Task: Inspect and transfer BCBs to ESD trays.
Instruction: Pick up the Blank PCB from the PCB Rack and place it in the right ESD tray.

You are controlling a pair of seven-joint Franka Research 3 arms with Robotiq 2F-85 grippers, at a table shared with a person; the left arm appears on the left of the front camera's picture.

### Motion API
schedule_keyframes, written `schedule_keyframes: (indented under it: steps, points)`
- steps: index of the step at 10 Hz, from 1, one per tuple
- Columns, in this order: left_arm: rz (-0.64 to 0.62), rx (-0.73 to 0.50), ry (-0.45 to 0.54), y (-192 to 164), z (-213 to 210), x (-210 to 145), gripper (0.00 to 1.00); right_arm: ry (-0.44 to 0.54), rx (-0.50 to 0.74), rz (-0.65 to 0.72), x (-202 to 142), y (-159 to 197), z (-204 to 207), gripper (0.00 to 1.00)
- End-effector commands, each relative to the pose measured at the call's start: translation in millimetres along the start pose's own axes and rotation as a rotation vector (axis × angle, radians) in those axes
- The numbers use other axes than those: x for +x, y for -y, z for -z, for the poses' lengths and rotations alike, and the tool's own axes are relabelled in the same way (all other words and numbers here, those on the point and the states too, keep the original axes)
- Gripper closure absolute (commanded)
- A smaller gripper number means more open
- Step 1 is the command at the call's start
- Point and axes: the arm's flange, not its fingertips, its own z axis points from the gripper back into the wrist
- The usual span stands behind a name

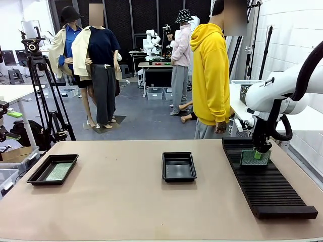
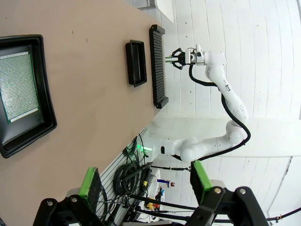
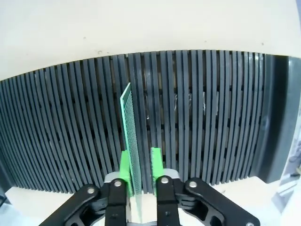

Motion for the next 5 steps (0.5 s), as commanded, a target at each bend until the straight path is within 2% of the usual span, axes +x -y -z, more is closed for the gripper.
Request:
schedule_keyframes:
  steps: [1, 3, 5]
  points:
    - [-0.001, 0.012, -0.007, 1.4, -0.8, -1.6, 0.00, -0.020, -0.010, 0.016, 2.1, -0.5, 2.0, 0.88]
    - [-0.001, 0.012, -0.007, 1.4, -0.8, -1.6, 0.00, -0.023, -0.007, 0.031, 1.2, -0.8, 2.3, 0.95]
    - [-0.001, 0.012, -0.007, 1.4, -0.8, -1.6, 0.00, -0.011, 0.026, 0.063, 0.2, 0.6, 1.3, 0.95]
